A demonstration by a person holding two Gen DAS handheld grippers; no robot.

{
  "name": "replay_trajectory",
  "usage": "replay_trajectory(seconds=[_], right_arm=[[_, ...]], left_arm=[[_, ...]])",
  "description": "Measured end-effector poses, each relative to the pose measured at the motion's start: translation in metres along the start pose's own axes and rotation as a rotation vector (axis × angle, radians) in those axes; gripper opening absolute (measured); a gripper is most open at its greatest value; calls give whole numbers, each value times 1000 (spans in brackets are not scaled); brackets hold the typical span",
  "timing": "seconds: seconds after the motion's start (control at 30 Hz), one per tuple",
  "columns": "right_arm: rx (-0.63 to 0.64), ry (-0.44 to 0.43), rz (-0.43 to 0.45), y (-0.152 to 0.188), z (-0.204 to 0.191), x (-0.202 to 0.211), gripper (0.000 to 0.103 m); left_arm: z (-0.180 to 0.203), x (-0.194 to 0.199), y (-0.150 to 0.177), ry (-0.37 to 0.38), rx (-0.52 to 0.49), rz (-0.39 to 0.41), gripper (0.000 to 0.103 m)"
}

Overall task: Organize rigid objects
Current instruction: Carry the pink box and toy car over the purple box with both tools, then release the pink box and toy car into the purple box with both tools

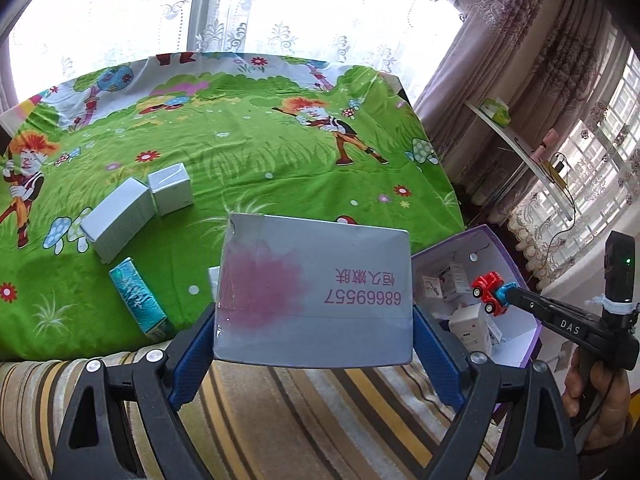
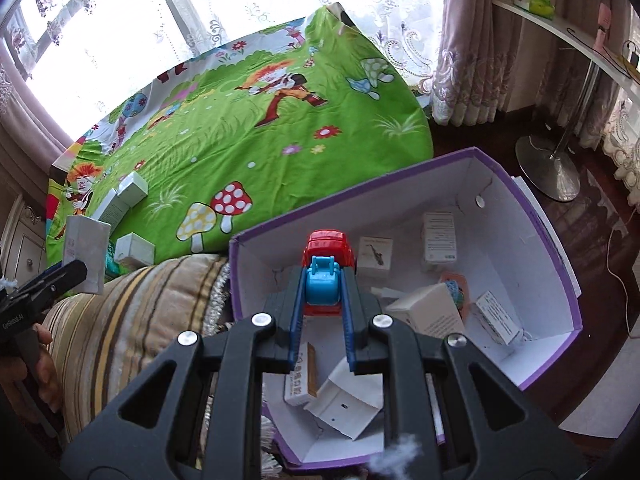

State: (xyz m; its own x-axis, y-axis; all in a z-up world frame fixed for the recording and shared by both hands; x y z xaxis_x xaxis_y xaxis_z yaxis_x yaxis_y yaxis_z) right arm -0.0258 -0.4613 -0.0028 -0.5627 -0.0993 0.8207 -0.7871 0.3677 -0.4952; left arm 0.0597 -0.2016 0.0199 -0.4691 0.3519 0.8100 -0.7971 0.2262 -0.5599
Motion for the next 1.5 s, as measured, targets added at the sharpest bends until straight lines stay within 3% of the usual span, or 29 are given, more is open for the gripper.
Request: replay_trajectory(seconds=[0.3, 0.63, 0.67, 0.73, 0.8, 1.03, 1.23, 1.5], right_arm=[[-9, -4, -30, 21, 15, -20, 20], [33, -47, -109, 42, 9, -67, 21], [29, -38, -114, 43, 11, -68, 22], [23, -32, -111, 43, 16, -65, 38], [15, -31, -91, 41, 21, -57, 47], [-39, 26, -3, 26, 44, -23, 62], [-85, 40, 17, 22, 57, -12, 66], [-53, 17, 11, 19, 43, -11, 69]], left_arm=[[51, -7, 0, 40, -90, -16, 91], [73, -14, 0, 49, -128, -32, 91], [75, -15, 0, 49, -133, -34, 91], [78, -16, -1, 52, -140, -36, 91], [82, -17, 0, 60, -147, -38, 91], [107, -17, 1, 129, -199, -24, 92], [118, -15, 1, 171, -226, -12, 94], [98, -12, -1, 204, -158, -19, 94]])
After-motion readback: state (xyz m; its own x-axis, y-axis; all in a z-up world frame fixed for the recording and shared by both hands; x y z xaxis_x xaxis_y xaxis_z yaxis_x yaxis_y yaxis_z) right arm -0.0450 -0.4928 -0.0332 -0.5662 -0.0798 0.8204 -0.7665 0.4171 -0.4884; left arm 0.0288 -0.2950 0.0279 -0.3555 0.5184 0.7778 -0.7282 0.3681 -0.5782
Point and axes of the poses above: each gripper's, at about its wrist camera, not at the fingertips, and x roughly against the way its jaws point, z to its right, y to its underside, the point moved 3 cm from there along -x, roughly the way its jaws point, and after that the axes turned 6 degrees about -y, right-handed, at the moved point
